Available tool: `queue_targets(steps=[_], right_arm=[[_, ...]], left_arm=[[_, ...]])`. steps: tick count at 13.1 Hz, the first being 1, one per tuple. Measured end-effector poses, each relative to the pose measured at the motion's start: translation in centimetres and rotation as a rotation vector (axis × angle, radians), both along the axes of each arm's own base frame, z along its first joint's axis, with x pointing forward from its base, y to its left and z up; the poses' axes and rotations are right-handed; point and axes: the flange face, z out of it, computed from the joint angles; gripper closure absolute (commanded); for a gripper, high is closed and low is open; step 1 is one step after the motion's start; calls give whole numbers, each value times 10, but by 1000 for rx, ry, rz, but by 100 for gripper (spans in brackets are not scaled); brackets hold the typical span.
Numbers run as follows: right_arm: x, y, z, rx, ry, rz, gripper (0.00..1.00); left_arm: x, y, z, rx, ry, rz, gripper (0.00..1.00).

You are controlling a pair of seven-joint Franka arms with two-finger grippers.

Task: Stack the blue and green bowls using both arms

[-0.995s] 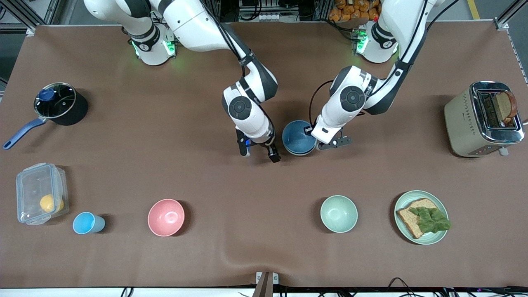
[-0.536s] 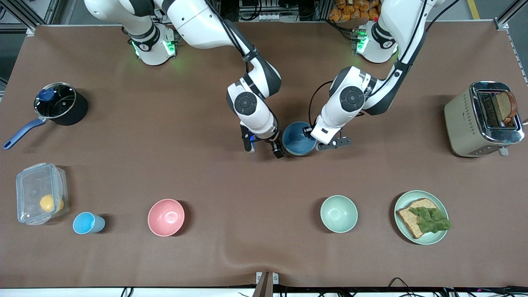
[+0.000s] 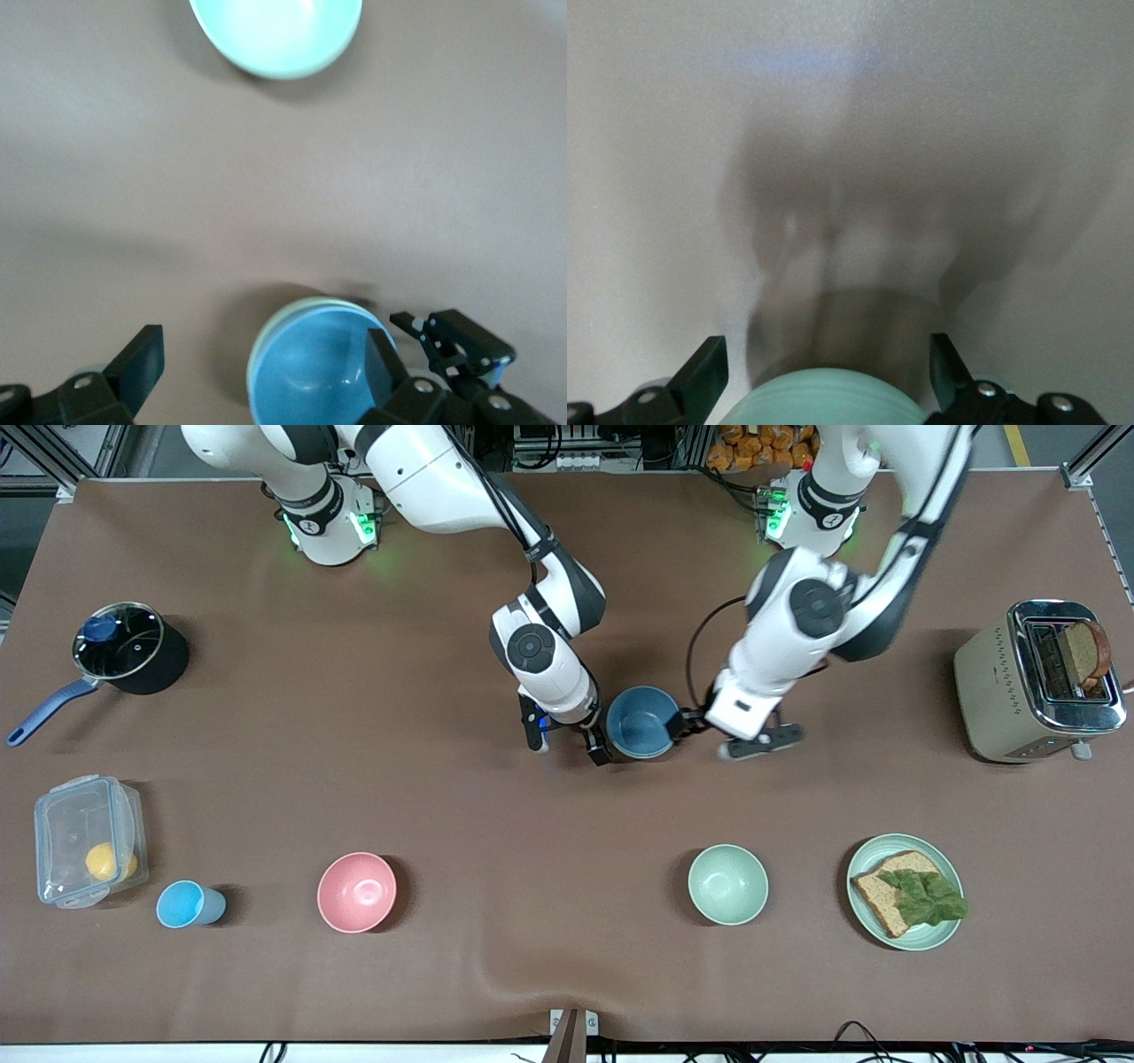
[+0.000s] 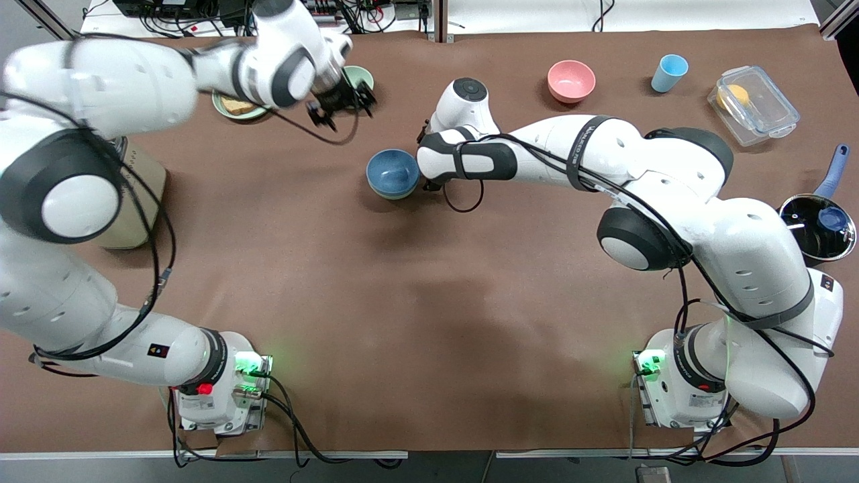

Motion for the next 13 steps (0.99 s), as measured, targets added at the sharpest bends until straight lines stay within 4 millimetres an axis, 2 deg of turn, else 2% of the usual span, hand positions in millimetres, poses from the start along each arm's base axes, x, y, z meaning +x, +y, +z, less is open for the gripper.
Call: queue_targets(steps=[3,5,7,9,10,13], right_arm=[[4,5,9,15,-15,1,0],[9,5,16,11,-28,21,0],[20,-7,24,-53,-33,157,0],[45,-42,54,-92,-1,354,0],[61,-70,78,-95,34,441,0],[97,-176,173,-54,117,668,0]], left_arm=[[19,28,85,123,9,-13,0],[29,50,130,185,33,7,0],[41,78,168,190,14,19,0],[43,104,194,191,-9,39,0],[42,112,203,193,-18,41,0],[42,132,227,201,-39,-3,0]])
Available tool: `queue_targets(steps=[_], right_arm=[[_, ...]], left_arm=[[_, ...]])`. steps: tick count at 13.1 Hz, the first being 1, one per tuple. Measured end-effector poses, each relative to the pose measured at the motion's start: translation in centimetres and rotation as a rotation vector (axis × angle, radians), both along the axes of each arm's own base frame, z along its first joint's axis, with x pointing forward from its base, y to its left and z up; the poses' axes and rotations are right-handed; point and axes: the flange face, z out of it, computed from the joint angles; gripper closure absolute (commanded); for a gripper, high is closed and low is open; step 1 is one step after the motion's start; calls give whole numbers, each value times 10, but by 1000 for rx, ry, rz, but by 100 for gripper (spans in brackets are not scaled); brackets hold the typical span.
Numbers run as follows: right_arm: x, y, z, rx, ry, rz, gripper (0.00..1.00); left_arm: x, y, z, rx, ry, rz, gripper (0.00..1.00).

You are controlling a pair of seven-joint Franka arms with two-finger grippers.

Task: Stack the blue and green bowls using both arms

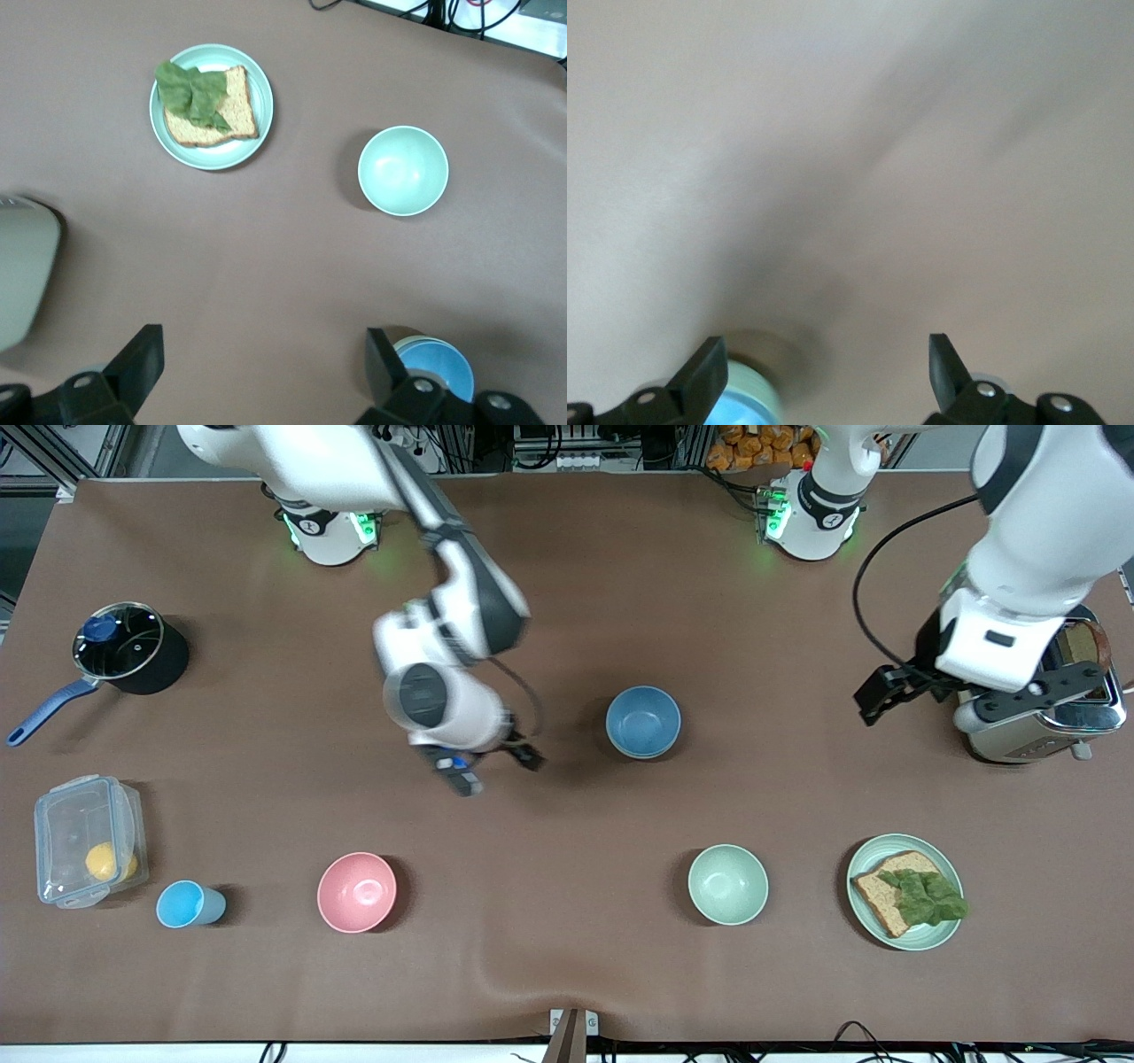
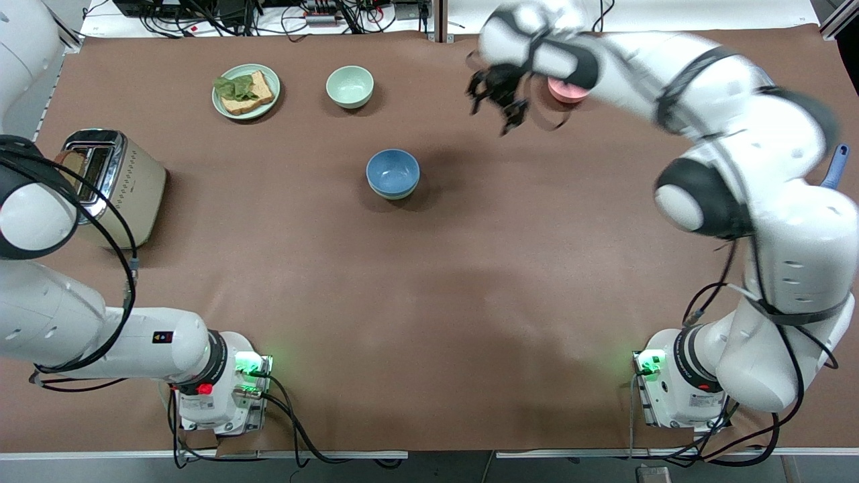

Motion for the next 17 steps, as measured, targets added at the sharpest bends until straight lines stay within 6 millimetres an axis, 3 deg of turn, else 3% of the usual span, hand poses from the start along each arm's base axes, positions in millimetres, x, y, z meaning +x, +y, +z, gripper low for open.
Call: queue_targets(steps=[2,5,8,10,11,12,14,15,17], right_arm=[[5,-59,54,-9,-6,160,0],[6,-126,111,-27,-61,394,0],[16,-233,165,43,-150,531,0],[10,-298,196,52,-189,569,0],[2,-312,212,32,-197,595,0],[-9,-312,229,-3,-201,628,0],[-33,-292,261,-60,-213,700,0],[-41,-286,272,-68,-223,716,0],[-47,-294,282,-72,-237,741,0]], left_arm=[[3,19,10,0,4,-31,0],[0,43,26,-7,46,-81,0],[-4,70,36,4,63,-118,0],[-9,84,40,13,81,-155,0],[-12,89,42,16,92,-169,0],[-15,93,44,18,102,-181,0],[-20,106,48,21,113,-196,0],[-22,112,51,22,114,-197,0],[-24,116,53,23,118,-202,0]])
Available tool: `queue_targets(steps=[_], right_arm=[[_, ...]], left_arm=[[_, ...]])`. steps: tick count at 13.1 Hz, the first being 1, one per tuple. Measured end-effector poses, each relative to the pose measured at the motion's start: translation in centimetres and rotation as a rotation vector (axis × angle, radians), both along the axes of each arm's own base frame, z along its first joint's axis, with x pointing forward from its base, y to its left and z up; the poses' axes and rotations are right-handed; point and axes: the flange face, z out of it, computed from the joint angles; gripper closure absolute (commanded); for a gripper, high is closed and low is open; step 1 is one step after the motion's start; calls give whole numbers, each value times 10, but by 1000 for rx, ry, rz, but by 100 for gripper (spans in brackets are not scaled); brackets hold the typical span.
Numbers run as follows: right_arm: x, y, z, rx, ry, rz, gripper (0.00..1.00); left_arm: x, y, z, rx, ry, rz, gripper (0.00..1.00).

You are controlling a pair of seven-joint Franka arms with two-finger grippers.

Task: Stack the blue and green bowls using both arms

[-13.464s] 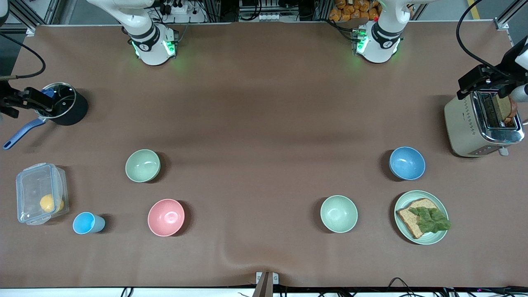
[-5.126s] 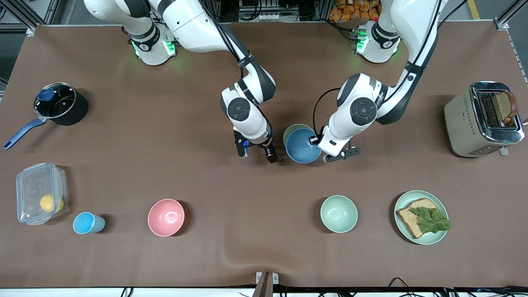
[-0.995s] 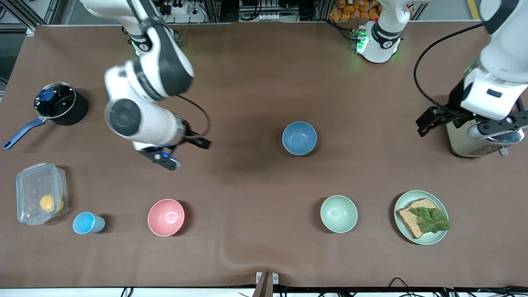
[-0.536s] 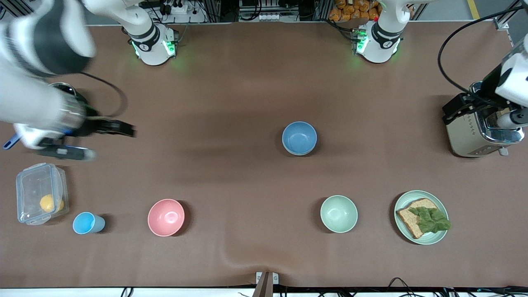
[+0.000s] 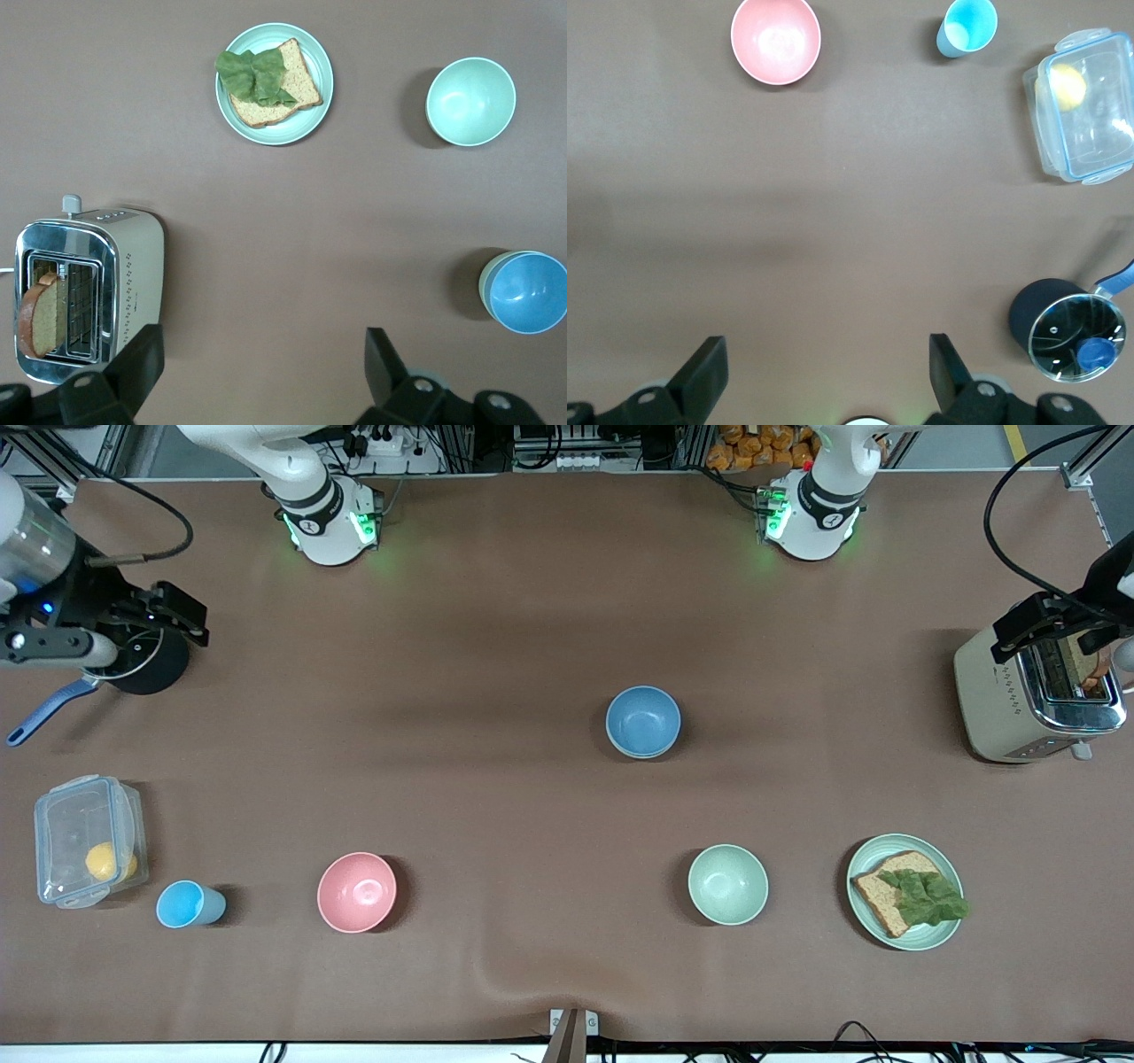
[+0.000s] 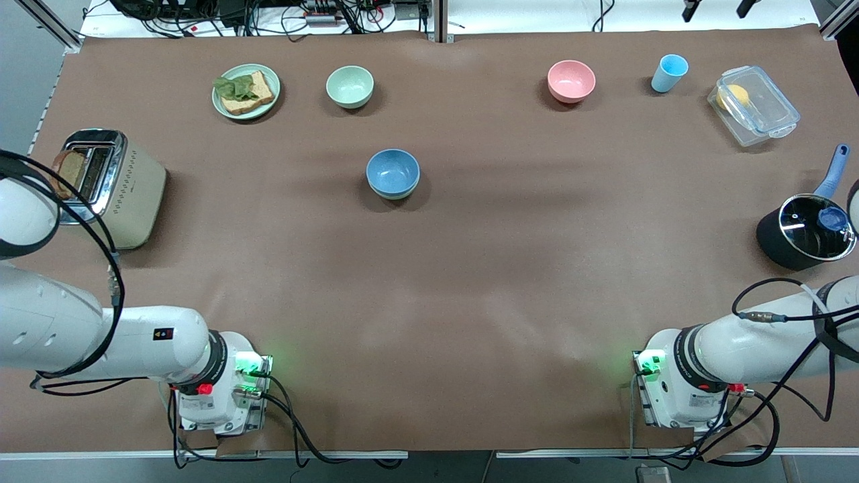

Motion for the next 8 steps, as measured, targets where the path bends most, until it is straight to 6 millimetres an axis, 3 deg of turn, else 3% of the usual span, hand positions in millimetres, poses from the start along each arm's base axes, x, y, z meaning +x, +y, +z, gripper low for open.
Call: queue_targets(steps=[3,8], right_arm=[[1,-22,0,4,2,30,0],[2,-23,1,5,-6,35,0]], left_arm=[[-1,0,-1,0,9,-1,0],[-2,-3,-2,-16,18,-4,0]])
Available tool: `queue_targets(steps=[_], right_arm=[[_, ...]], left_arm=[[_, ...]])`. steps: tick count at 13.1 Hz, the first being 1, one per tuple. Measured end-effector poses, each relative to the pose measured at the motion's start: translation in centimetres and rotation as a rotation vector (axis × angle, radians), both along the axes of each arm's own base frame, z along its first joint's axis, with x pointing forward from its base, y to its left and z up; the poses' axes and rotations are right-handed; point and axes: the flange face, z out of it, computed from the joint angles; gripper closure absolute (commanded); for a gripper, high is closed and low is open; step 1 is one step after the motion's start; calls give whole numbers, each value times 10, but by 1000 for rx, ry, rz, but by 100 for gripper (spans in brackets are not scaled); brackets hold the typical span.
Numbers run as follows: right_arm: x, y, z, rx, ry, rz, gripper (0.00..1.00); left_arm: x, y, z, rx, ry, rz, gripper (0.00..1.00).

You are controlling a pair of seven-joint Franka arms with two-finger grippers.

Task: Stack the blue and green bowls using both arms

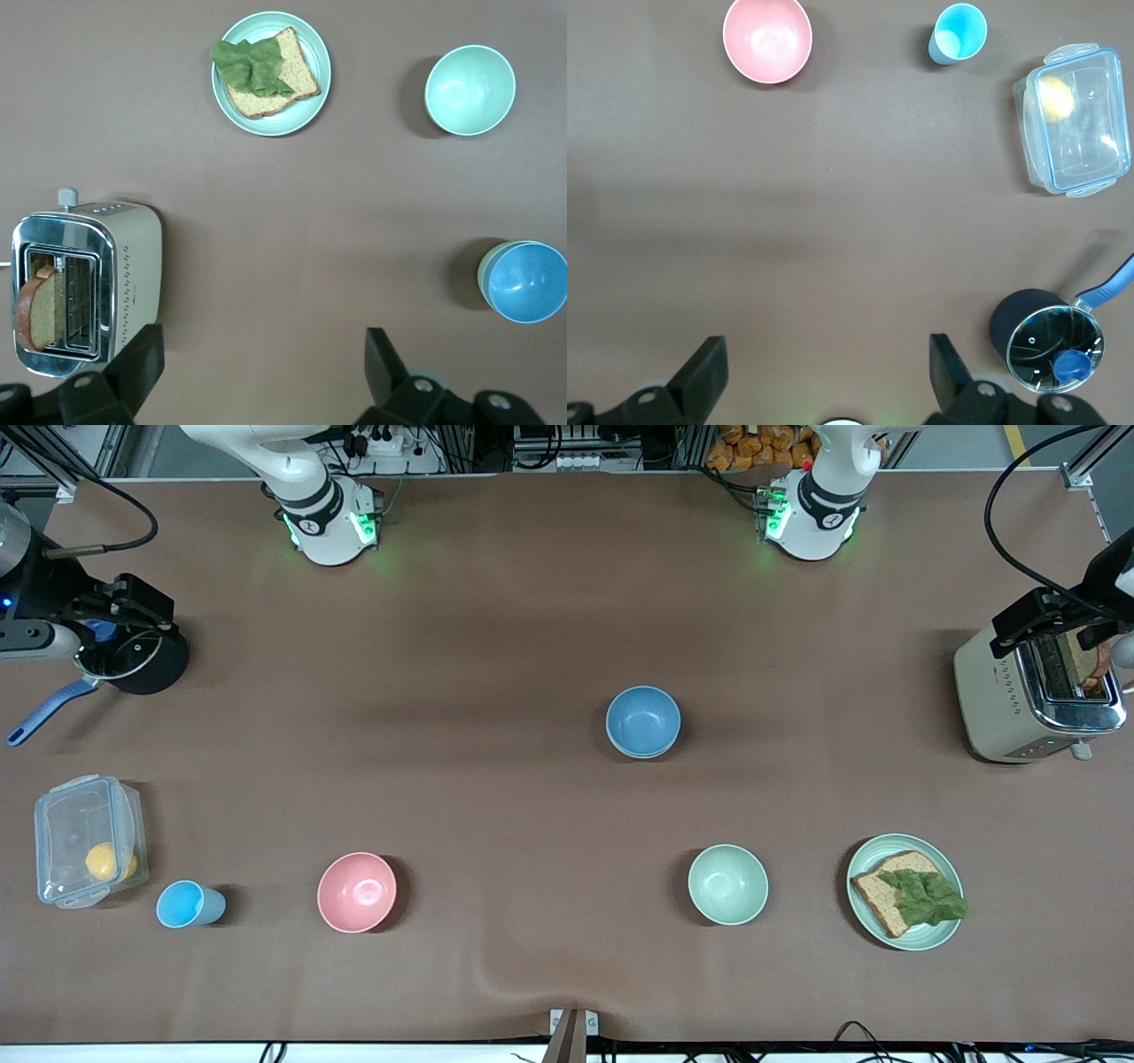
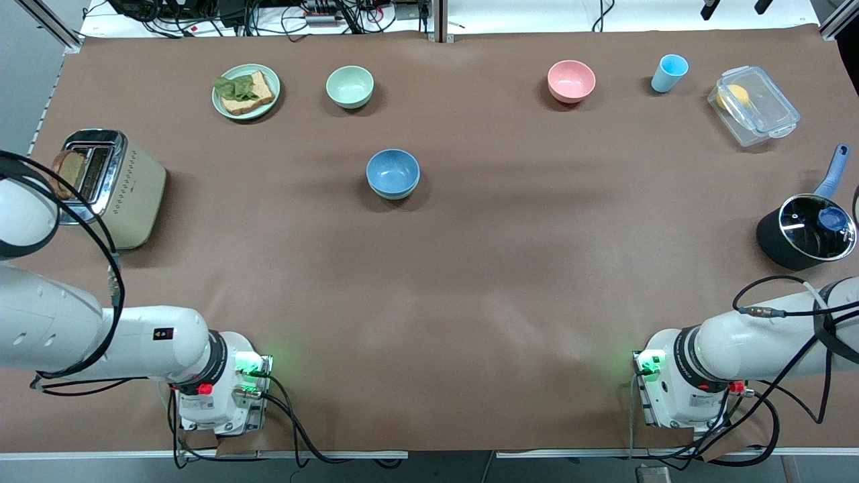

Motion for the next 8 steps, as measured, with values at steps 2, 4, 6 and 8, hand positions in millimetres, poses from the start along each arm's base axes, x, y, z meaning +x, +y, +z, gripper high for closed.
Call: queue_targets(steps=[2,4,6,8], right_arm=[[1,0,0,0,-7,0,0],[1,0,-3,-1,-2,0,0],[2,-1,-7,-2,6,-2,0],[2,-2,-9,-2,8,-4,0]], left_arm=[[0,-1,0,-26,3,1,0],[0,-1,0,-28,4,2,0],[0,-1,0,-28,4,2,0],[0,-1,0,-28,4,2,0]])
